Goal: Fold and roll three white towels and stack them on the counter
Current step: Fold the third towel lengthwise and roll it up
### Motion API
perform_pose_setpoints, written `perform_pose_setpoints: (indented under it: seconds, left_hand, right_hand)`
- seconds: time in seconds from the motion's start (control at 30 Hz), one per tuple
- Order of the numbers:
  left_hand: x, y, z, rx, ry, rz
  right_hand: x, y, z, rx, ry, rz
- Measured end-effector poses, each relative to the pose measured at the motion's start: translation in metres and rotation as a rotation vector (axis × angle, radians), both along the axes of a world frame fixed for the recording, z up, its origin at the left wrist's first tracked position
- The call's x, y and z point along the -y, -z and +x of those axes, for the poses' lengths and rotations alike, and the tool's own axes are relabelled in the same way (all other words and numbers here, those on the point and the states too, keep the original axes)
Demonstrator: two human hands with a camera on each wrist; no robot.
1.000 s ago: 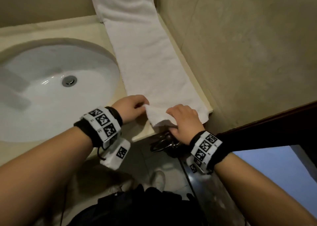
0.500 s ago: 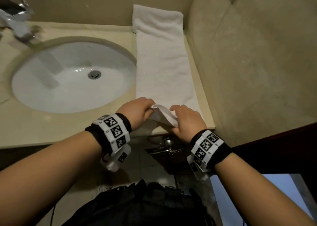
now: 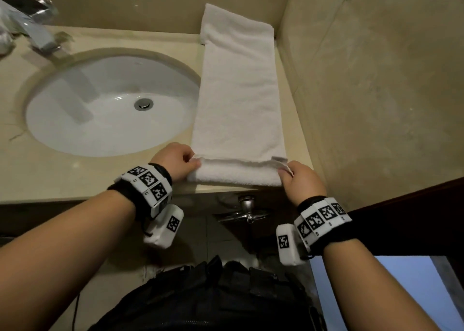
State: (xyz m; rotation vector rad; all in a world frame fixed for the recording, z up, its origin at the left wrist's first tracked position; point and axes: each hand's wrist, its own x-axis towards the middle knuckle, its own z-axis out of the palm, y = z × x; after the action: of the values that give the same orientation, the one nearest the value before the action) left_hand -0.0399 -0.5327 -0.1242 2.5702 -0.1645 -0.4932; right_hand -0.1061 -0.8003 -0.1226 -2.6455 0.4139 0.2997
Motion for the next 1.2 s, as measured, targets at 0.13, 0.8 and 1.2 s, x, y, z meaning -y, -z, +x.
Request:
perform_pose_setpoints:
  seconds: [0.13,0.8,1.2]
  left_hand:
    - [0.012,0.001,0.002,0.065,-0.008,-0.028]
    - [-0.012,-0.015,0.012,0.059,0.179,0.041]
    - [-0.004,-0.009,0.067,-0.23,-0.074,0.007]
  right_hand:
    - [0.001,0.005,0.002,-0.019,0.098,-0.127]
    - [-0.002,-0.001,0.031,0.202,-0.347,-0.248]
    - [-0.028,-0.008,0.078,0.18,-0.535,-0.288]
